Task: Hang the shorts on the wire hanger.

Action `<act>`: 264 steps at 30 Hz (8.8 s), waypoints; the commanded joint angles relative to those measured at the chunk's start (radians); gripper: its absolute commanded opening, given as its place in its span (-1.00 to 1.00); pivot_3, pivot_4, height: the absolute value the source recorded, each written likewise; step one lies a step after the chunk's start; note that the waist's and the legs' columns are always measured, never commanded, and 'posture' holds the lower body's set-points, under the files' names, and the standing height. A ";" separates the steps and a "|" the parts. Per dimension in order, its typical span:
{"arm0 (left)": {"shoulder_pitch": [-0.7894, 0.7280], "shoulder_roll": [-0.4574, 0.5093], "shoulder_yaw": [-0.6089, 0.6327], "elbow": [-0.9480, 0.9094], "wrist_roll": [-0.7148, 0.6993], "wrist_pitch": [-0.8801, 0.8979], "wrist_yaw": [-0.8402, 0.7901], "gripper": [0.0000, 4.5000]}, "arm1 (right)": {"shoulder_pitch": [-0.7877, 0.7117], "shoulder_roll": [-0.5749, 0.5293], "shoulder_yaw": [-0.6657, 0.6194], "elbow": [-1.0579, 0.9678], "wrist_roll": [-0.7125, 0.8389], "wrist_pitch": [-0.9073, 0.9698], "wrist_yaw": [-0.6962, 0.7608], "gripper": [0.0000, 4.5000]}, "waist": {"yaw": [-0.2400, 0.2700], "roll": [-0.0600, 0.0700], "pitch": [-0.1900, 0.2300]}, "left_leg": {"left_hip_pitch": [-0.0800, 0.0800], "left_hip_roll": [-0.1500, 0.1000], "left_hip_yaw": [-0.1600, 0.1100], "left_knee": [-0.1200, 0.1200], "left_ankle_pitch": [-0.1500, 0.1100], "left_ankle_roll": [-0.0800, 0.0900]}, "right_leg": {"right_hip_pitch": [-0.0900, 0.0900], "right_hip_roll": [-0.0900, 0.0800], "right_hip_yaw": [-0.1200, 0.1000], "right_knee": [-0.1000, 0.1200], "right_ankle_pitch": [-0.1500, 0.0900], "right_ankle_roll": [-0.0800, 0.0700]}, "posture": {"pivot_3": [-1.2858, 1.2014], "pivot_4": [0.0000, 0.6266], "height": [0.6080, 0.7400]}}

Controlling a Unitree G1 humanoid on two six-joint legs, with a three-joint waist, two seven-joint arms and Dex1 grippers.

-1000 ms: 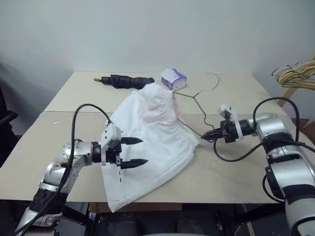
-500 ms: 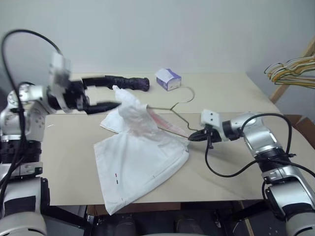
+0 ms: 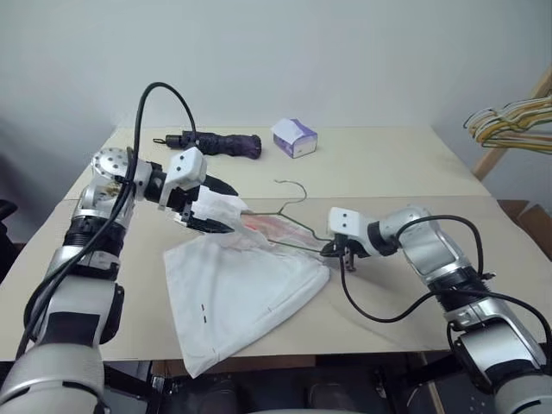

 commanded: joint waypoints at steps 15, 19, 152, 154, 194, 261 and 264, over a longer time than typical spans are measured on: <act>-0.155 -0.077 -0.017 0.295 0.132 -0.102 -0.003 -0.69 | -0.031 -0.015 -0.004 -0.167 0.002 0.103 -0.003 -1.00 | -0.010 0.000 0.000 | -0.001 0.000 -0.001 0.001 0.000 0.000 | 0.000 0.000 -0.001 0.001 0.000 0.001 | -0.06 -1.00 1.00; -0.157 -0.087 0.002 0.315 0.155 -0.120 0.010 -0.99 | -0.036 -0.025 -0.018 -0.186 0.020 0.117 0.006 -1.00 | -0.013 0.000 0.000 | -0.001 0.000 -0.001 0.001 0.000 0.000 | -0.001 0.000 -0.001 0.002 0.000 0.001 | -0.06 -1.00 1.00; -0.183 -0.006 0.177 0.260 0.142 -0.247 0.130 -1.00 | -0.081 -0.075 -0.133 -0.542 0.192 0.147 -0.438 -0.97 | -0.031 -0.001 0.001 | -0.004 0.000 -0.004 0.007 -0.001 0.002 | -0.001 -0.001 -0.003 0.005 -0.001 0.002 | -0.06 -1.00 1.00; -0.173 -0.005 0.183 0.249 0.137 -0.245 0.121 -1.00 | -0.080 -0.065 -0.118 -0.520 0.150 0.134 -0.467 -0.97 | -0.031 -0.001 0.001 | -0.004 0.000 -0.004 0.007 -0.001 0.002 | -0.001 -0.001 -0.003 0.005 -0.001 0.002 | -0.06 -1.00 1.00; -0.091 -0.015 0.184 0.132 0.056 -0.231 -0.003 -1.00 | -0.091 -0.027 -0.146 -0.281 0.297 0.090 -0.139 -0.83 | -0.033 -0.001 0.001 | -0.005 0.000 -0.005 0.009 -0.001 0.002 | 0.000 -0.001 -0.004 0.005 -0.001 0.002 | -0.05 -1.00 1.00; 0.431 -0.212 0.482 -0.777 -0.572 0.461 0.487 1.00 | -0.143 -0.026 -0.921 -0.354 0.024 1.192 -1.193 -1.00 | -0.139 0.002 0.001 | 0.002 -0.001 -0.010 0.010 -0.001 0.003 | 0.005 -0.002 0.002 0.005 0.001 0.004 | -0.11 -1.00 1.00; 0.436 -0.210 0.481 -0.786 -0.576 0.462 0.496 1.00 | -0.152 -0.037 -0.917 -0.333 0.021 1.192 -1.195 -1.00 | -0.138 0.002 0.001 | 0.002 -0.001 -0.010 0.010 -0.001 0.003 | 0.005 -0.002 0.002 0.005 0.001 0.004 | -0.10 -1.00 1.00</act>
